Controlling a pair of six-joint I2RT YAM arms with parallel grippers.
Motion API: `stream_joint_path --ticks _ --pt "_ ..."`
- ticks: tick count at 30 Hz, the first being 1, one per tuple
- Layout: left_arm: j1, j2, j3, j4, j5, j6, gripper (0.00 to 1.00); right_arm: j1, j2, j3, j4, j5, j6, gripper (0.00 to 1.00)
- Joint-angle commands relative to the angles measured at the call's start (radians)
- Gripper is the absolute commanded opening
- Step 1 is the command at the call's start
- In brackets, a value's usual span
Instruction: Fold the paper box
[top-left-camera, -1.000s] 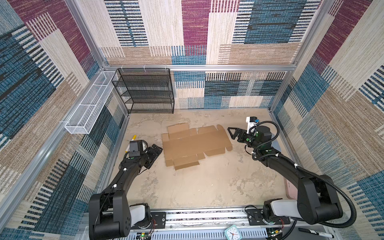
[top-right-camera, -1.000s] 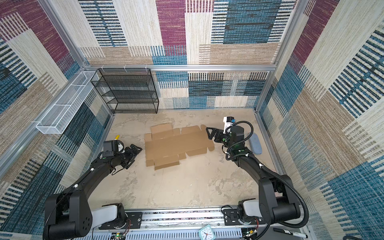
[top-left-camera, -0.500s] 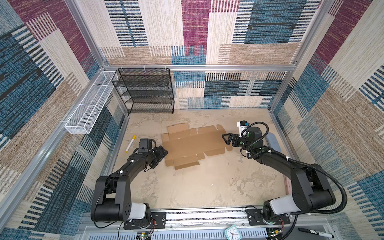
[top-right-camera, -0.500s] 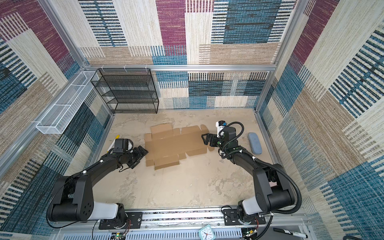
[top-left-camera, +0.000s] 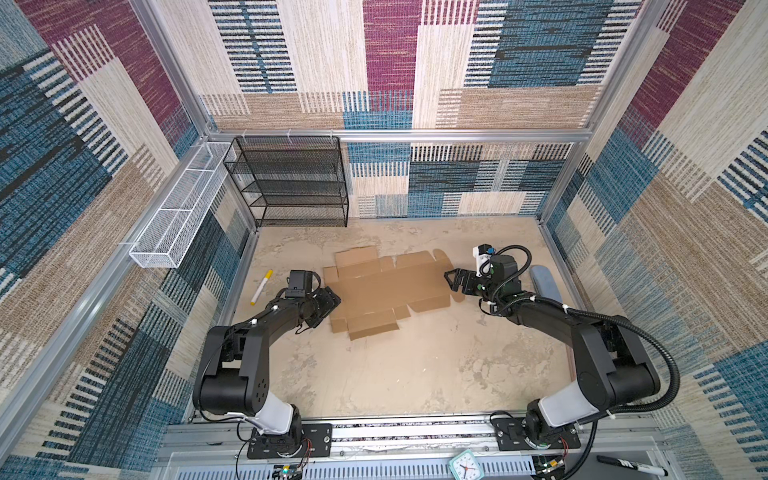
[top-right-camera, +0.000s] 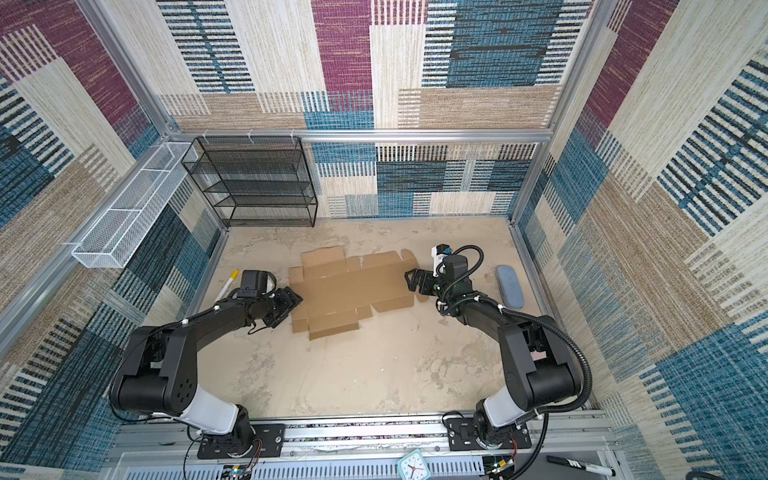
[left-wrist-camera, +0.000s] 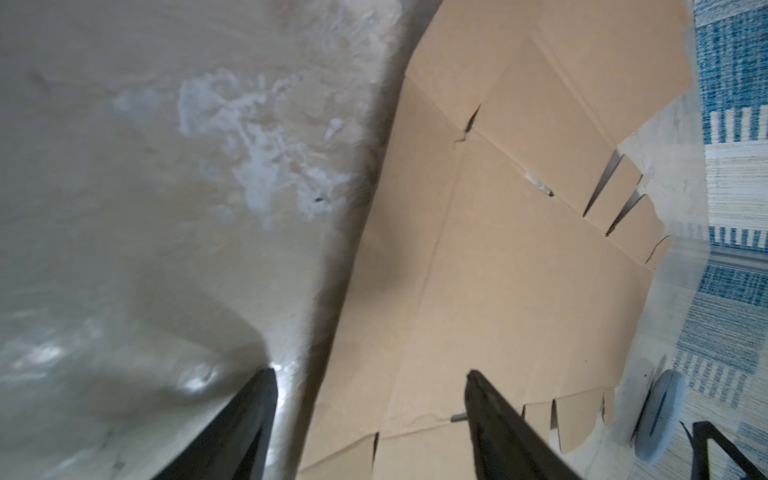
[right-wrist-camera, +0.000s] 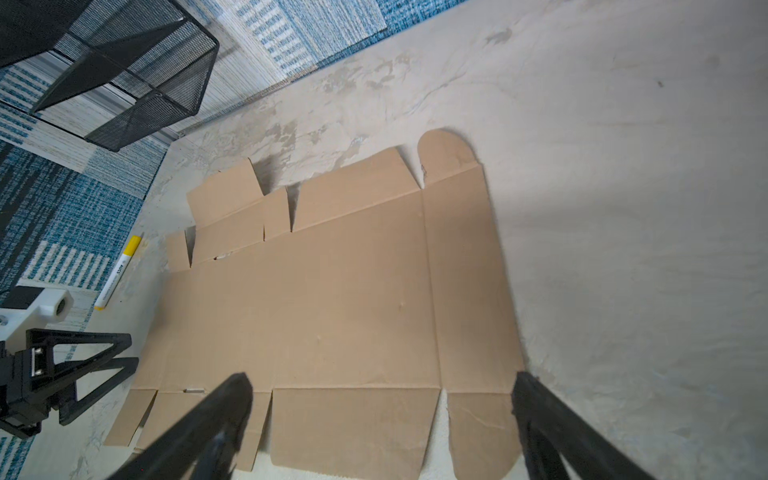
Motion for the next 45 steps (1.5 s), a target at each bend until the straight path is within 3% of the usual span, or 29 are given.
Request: stream_joint_path --ticks 1,12,19,27,34,38,45 --pt "-0.008 0.026 0.005 0.036 -0.001 -0.012 0.71 0.0 0.02 0.009 0.012 0.009 0.0 1.0" --pt "-0.007 0.046 -0.007 0.095 0.01 -0.023 0.5 0.001 0.033 0.008 0.015 -0.009 0.005 1.0" --pt "-0.007 0.043 -0.015 0.133 0.029 -0.035 0.27 0.001 0.033 0.008 0.014 -0.025 0.005 1.0" --pt "-0.007 0.042 -0.018 0.171 0.058 -0.043 0.16 0.0 0.038 0.013 0.009 -0.049 0.003 1.0" --pt "-0.007 0.025 -0.007 0.157 0.069 -0.039 0.0 0.002 0.032 0.016 -0.003 -0.064 -0.001 1.0" --pt "-0.007 -0.03 0.038 0.028 0.055 -0.007 0.0 0.001 0.014 0.02 -0.018 -0.072 -0.003 1.0" --pt "-0.007 -0.104 0.295 -0.466 -0.011 0.207 0.0 0.004 -0.061 0.034 -0.06 -0.111 0.0 1.0"
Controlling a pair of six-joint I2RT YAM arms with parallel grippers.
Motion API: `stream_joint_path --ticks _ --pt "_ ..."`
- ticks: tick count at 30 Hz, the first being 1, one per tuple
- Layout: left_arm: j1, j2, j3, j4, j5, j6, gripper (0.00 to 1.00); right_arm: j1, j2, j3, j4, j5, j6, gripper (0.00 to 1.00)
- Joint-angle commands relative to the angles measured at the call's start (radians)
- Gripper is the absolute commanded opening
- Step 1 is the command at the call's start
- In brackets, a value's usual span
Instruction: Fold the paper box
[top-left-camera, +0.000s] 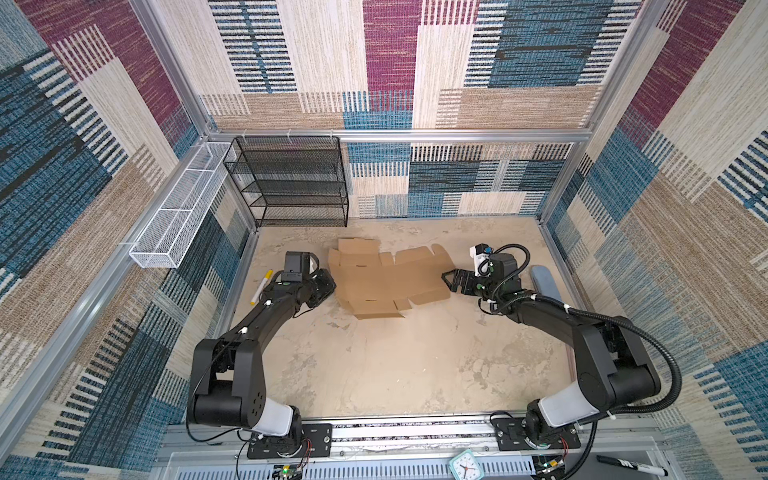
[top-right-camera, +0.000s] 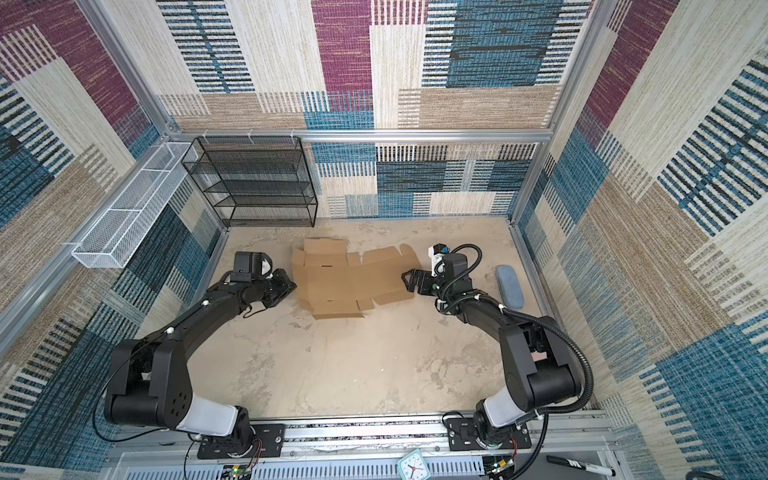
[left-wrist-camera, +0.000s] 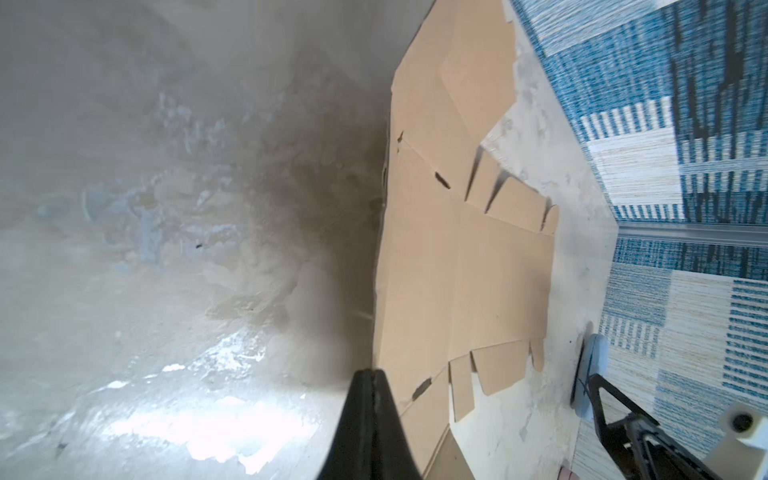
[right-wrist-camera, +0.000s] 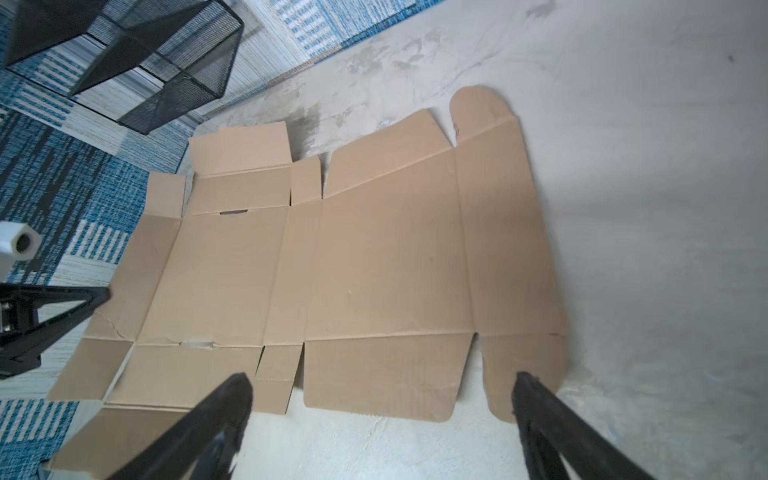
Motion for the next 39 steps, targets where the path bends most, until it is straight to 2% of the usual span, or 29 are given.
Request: stream_joint_path --ticks 1,4,8,12,16,19,24,28,34,39 --pt "0.0 -0.01 0.11 -0.314 -0.04 0.166 0.0 0.004 -0.041 0.014 -0.017 -0.033 0.002 1.0" --pt "0.0 -0.008 0.194 -0.42 -0.042 0.284 0.0 0.021 -0.07 0.031 -0.036 -0.059 0.005 1.0" --pt "-0.004 -0.031 0.232 -0.446 -0.068 0.402 0.0 0.048 -0.102 0.054 -0.07 -0.09 -0.009 1.0" --pt "-0.065 -0.066 0.226 -0.385 -0.037 0.494 0.0 0.08 -0.15 0.07 -0.117 -0.098 -0.037 1.0" --pt "-0.17 -0.119 0.236 -0.325 -0.114 0.655 0.0 0.105 -0.199 0.084 -0.169 -0.094 -0.065 1.0" --pt "-0.181 -0.149 0.239 -0.267 -0.109 0.722 0.0 0.124 -0.236 0.087 -0.189 -0.105 -0.091 1.0" --pt "-0.218 -0.151 0.27 -0.186 -0.084 0.886 0.0 0.166 -0.277 0.126 -0.268 -0.05 -0.081 1.0" --pt "-0.307 -0.1 0.331 -0.193 -0.204 1.063 0.0 0.196 -0.336 0.136 -0.269 -0.02 0.066 0.96" --pt "-0.419 -0.029 0.351 -0.11 -0.285 1.232 0.0 0.267 -0.418 0.035 -0.148 0.075 0.48 0.88" --pt "-0.491 0.023 0.336 -0.041 -0.339 1.322 0.0 0.335 -0.435 -0.008 -0.126 0.214 0.735 0.83"
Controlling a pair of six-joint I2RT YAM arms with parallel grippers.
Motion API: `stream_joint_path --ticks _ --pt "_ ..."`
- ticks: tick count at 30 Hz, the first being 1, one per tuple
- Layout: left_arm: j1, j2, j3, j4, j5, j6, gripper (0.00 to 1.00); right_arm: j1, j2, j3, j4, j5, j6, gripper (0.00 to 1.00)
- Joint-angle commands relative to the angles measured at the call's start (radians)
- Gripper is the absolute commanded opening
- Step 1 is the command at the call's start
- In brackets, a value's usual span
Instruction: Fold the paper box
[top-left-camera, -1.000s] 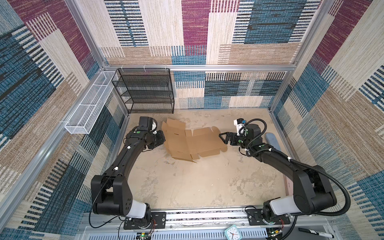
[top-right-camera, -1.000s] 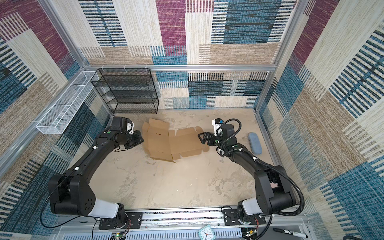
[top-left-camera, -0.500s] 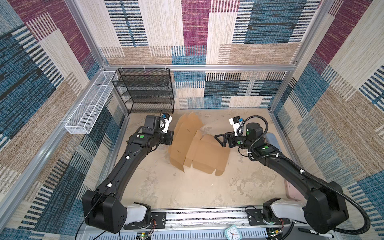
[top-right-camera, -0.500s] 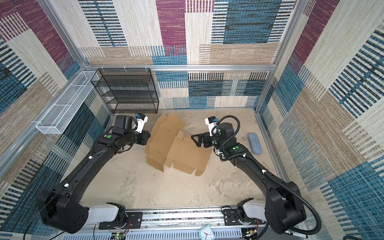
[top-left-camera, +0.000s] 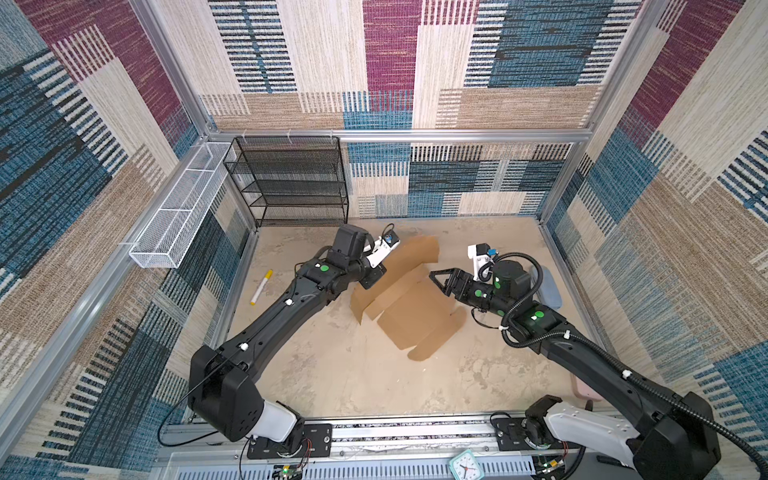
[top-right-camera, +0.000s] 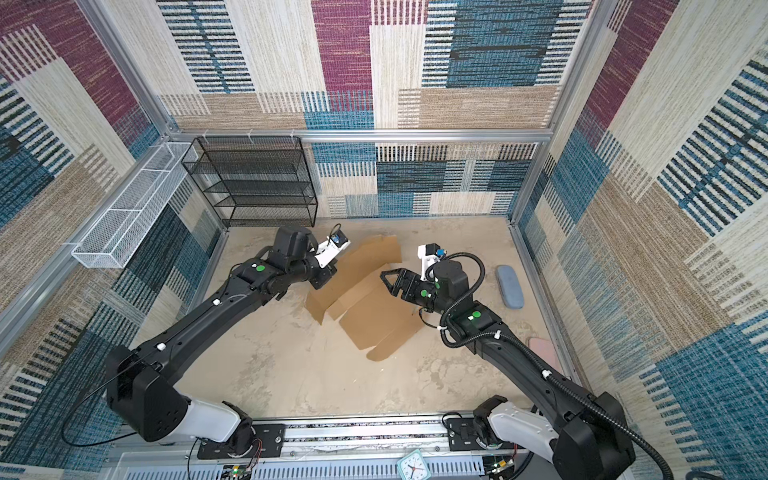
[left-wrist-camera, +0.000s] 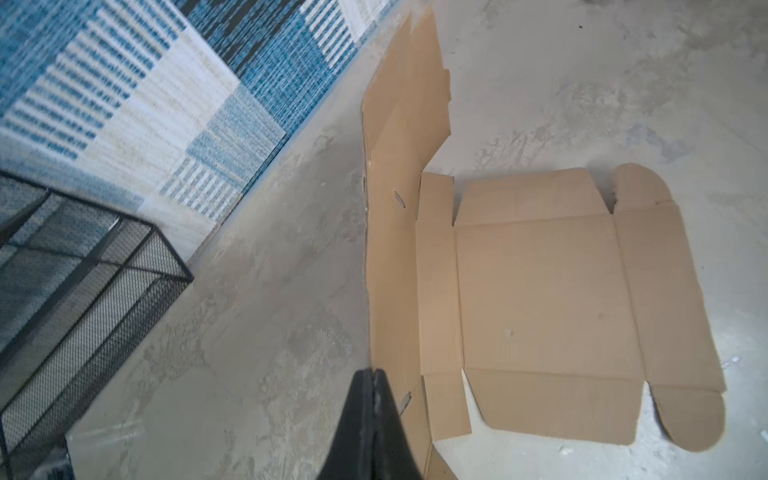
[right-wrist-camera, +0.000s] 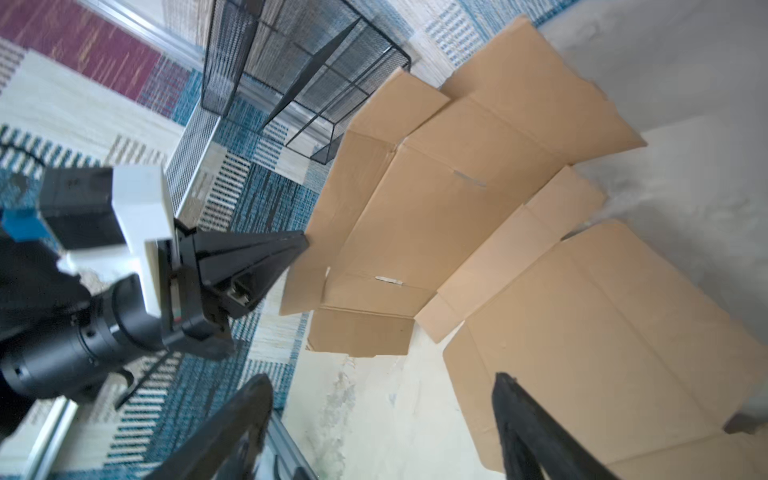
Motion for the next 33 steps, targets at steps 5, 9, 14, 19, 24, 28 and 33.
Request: stream_joint_path --ticks 5,9,14,19,24,28,33 --pt "-0.078 0.034 -0.034 0.167 -0.057 0.137 0.0 0.076 0.009 -0.054 0.136 0.195 0.423 0.76" --pt "-0.107 0.064 -0.028 0.182 -0.054 0.142 0.0 0.117 0.058 -0.057 0.154 0.242 0.539 0.75" --pt "-0.135 0.073 -0.045 0.225 -0.038 0.148 0.0 0.158 0.107 -0.03 0.155 0.315 0.605 0.73" --pt "-0.152 0.074 -0.063 0.235 -0.03 0.154 0.0 0.163 0.115 -0.033 0.155 0.406 0.653 0.68" --pt "-0.166 0.065 -0.1 0.259 -0.019 0.153 0.0 0.163 0.169 -0.005 0.173 0.416 0.666 0.65" --pt "-0.173 0.045 -0.129 0.274 -0.009 0.152 0.0 0.163 0.233 0.028 0.201 0.404 0.66 0.63" --pt "-0.175 0.021 -0.163 0.291 -0.004 0.153 0.0 0.162 0.292 0.069 0.204 0.415 0.653 0.57"
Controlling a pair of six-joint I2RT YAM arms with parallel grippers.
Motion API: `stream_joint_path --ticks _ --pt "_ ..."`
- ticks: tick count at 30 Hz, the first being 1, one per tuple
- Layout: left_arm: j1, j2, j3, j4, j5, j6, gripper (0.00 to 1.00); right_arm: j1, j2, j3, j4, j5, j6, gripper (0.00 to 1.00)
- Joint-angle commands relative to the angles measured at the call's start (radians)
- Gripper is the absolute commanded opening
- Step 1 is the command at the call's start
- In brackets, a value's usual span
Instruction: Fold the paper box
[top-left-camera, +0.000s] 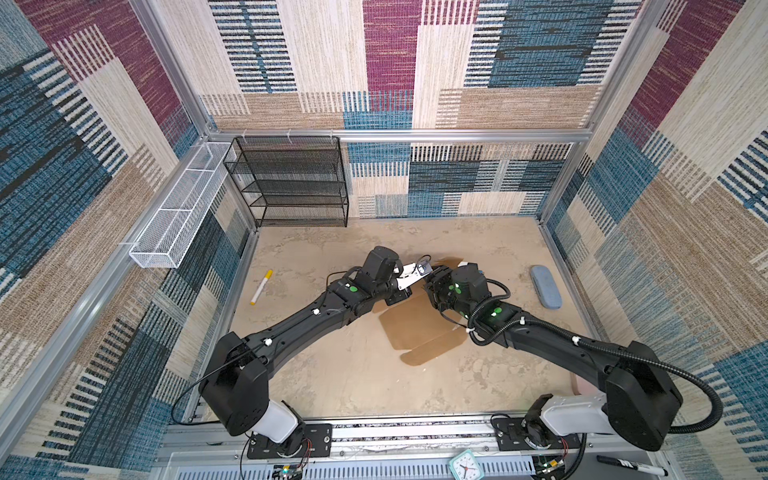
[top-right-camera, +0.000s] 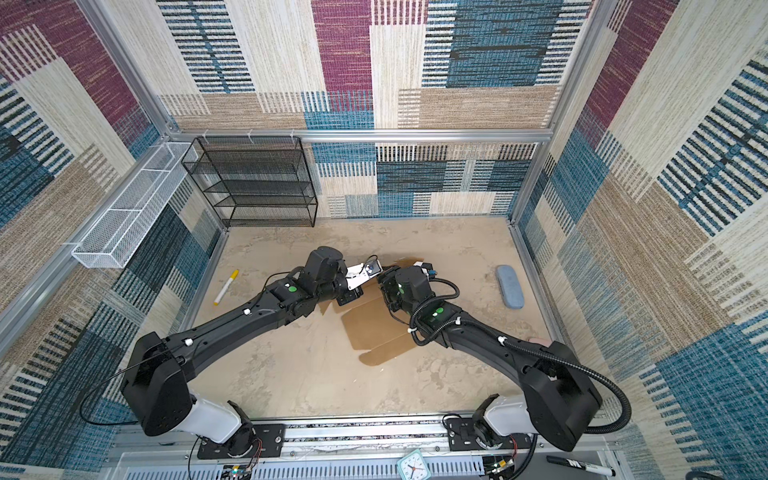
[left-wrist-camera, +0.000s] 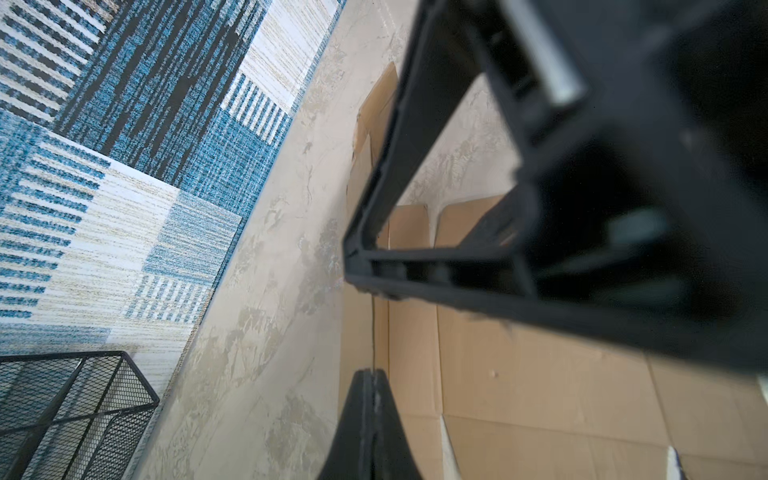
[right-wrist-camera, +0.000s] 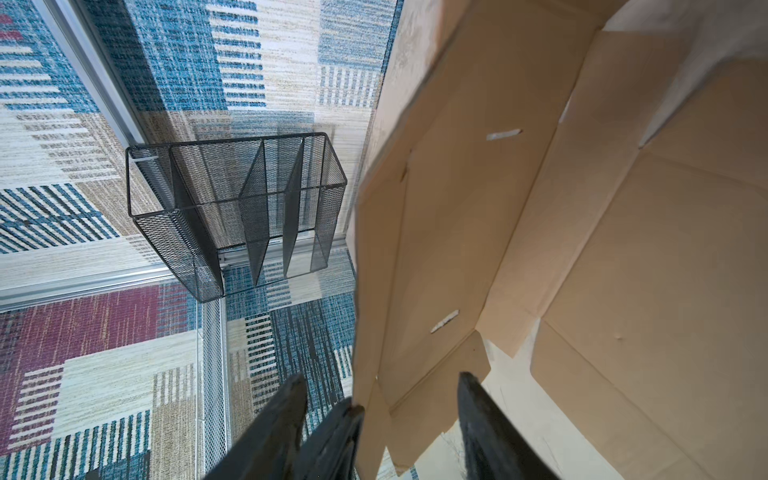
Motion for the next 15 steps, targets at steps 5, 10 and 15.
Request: stream_joint_path --ticks 5,10,15 --pt "0.0 -0.023 -0.034 0.05 0.027 0.013 0.0 -0.001 0.065 0.058 0.019 0.033 -0.017 0.45" --pt "0.0 -0.029 -0.05 0.068 0.031 0.016 0.0 -0.001 0.099 0.074 0.014 0.033 -0.015 0.43" --pt "0.001 -0.031 -0.053 0.071 0.033 0.015 0.0 -0.001 0.122 0.095 0.002 0.04 -0.021 0.34"
